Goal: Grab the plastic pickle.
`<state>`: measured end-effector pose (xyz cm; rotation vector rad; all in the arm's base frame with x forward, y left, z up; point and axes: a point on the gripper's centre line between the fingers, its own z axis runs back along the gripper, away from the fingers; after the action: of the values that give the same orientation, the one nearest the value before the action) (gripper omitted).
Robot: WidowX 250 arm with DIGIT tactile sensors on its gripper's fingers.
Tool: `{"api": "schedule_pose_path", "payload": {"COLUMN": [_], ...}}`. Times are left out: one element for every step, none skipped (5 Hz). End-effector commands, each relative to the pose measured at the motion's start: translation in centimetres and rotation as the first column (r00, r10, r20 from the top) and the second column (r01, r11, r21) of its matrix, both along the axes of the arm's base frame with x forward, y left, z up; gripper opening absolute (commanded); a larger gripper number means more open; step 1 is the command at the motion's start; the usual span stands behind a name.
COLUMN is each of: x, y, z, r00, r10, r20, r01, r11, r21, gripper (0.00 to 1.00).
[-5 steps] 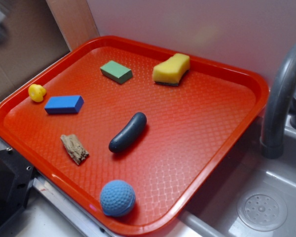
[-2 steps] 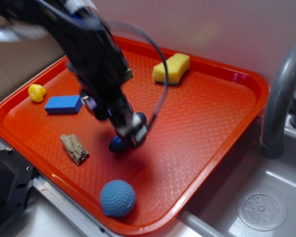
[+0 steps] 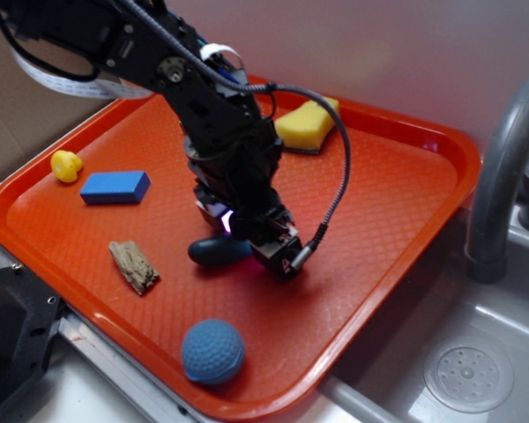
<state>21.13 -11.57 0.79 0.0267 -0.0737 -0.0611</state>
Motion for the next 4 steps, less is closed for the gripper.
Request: {"api": "schedule_pose_path", "payload": {"x": [-1.5,-1.5,-0.4,1.0], "y": [2.7,5.8,10.9,12.4], "z": [5.3,10.0,15.0,19.5], "r00": [0.998,0.997,0.994,0.981], "r10": [-0.066,-0.079,0.108,0.191], "r20": [0.004,0.003,0.011,0.034], "r01": [0.066,0.078,-0.105,-0.187], "r11": [0.992,0.988,0.986,0.976], "r21": [-0.104,-0.133,-0.132,-0.111], "gripper": [0.0,0.0,0.0,0.0]}}
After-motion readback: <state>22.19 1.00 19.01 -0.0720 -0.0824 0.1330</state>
